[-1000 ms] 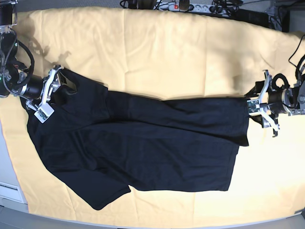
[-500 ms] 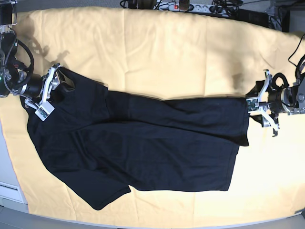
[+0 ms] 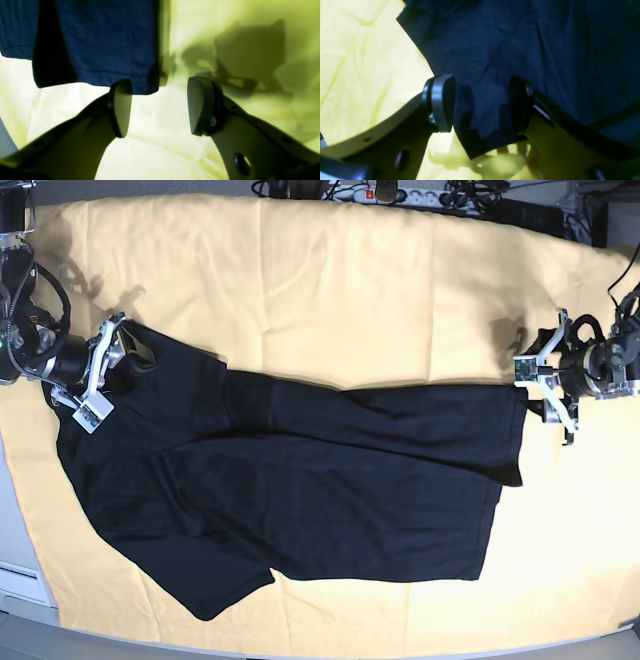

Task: Fold the T-shirt properly
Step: 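Lower the folded edge and open both grippers to release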

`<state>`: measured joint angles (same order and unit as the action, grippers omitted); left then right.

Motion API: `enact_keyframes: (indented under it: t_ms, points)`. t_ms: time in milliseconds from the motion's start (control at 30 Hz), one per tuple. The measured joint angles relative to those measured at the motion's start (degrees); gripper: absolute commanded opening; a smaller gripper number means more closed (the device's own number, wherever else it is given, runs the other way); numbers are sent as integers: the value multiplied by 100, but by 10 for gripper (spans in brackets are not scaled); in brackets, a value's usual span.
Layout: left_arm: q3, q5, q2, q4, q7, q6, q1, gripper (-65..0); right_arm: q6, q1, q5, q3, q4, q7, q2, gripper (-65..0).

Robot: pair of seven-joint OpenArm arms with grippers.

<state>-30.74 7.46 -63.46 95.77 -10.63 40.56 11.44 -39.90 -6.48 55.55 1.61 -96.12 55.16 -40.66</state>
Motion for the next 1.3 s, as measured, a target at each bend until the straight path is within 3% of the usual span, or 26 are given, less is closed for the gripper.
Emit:
enact_keyframes:
  t_ms: [300,700,833,900,967,1100,1133,1300]
  points:
    - [0,221,433,-367,63,-693,33,-292,0,0,0,0,0,-2,2,-294]
    - [-4,127,455,-393,39,-684,568,-292,0,-2,-2,0,0,0,2,-294]
    - [-4,-127,472,-393,31,-125,540,-292,0,-2,-2,0,0,0,2,-294]
    - [-4,-129,476,-393,33,-61,531,-302,0,0,-2,0,0,0,2,-294]
    - [-4,-149,472,-396,31,-59,535,-374,0,-2,0,0,0,0,2,-294]
    - [-4,-162,474,-393,35,-63,535,-621,0,0,0,0,0,0,2,-294]
    - [-4,-160,474,-393,35,-63,535,-650,0,-2,0,0,0,0,2,-294]
    - [-4,-164,474,-393,35,-63,535,-650,0,-2,0,0,0,0,2,-294]
